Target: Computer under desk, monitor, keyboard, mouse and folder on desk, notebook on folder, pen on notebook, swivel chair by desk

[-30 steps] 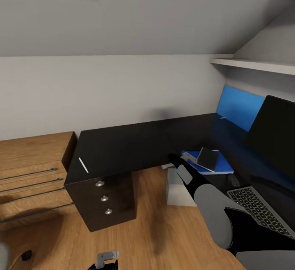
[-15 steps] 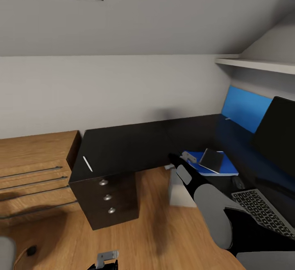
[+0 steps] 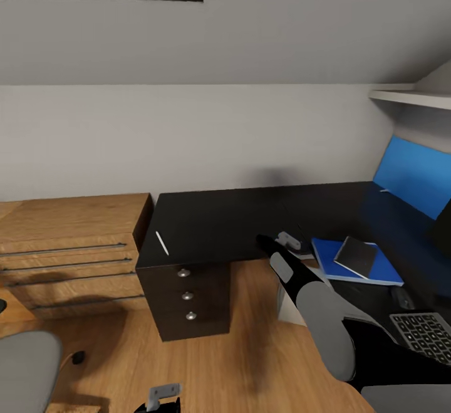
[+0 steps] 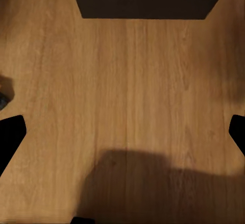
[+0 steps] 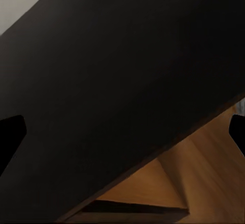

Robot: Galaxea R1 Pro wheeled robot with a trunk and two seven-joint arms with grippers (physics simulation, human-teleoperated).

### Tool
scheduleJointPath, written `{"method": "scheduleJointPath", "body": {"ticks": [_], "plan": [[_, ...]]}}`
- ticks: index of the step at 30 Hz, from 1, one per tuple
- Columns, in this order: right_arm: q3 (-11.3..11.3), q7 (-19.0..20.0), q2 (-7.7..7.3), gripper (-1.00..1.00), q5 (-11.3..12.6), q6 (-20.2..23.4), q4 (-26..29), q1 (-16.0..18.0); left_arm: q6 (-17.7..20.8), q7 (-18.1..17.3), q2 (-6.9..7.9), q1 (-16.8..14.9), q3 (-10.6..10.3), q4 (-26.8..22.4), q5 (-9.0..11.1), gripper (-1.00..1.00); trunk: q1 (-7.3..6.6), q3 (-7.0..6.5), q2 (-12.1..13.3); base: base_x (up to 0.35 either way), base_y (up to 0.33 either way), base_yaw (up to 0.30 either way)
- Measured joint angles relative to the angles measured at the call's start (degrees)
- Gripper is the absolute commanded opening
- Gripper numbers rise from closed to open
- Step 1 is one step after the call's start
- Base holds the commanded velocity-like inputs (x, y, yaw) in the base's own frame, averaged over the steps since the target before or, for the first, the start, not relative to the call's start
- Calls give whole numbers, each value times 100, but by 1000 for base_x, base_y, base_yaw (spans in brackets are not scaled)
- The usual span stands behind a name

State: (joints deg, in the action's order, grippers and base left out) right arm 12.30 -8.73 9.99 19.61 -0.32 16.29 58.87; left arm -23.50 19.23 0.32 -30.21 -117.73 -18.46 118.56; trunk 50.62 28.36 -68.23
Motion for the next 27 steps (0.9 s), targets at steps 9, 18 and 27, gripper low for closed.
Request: {"method": "scheduleJointPath", "body": {"ticks": [9,18,27], "plan": [[0,-6,0,100,0,0,0,0,-7,-1,0,0,0,-2,0,100,0,0,0,0,0,284],[-5,-2,0,100,-3,0,0,0,-4,-1,-1,0,0,-2,0,100,0,0,0,0,0,284],[-187,-18,0,100,-8,-2,0,0,-5,-1,-1,0,-1,-3,0,100,0,0,0,0,0,283]]}}
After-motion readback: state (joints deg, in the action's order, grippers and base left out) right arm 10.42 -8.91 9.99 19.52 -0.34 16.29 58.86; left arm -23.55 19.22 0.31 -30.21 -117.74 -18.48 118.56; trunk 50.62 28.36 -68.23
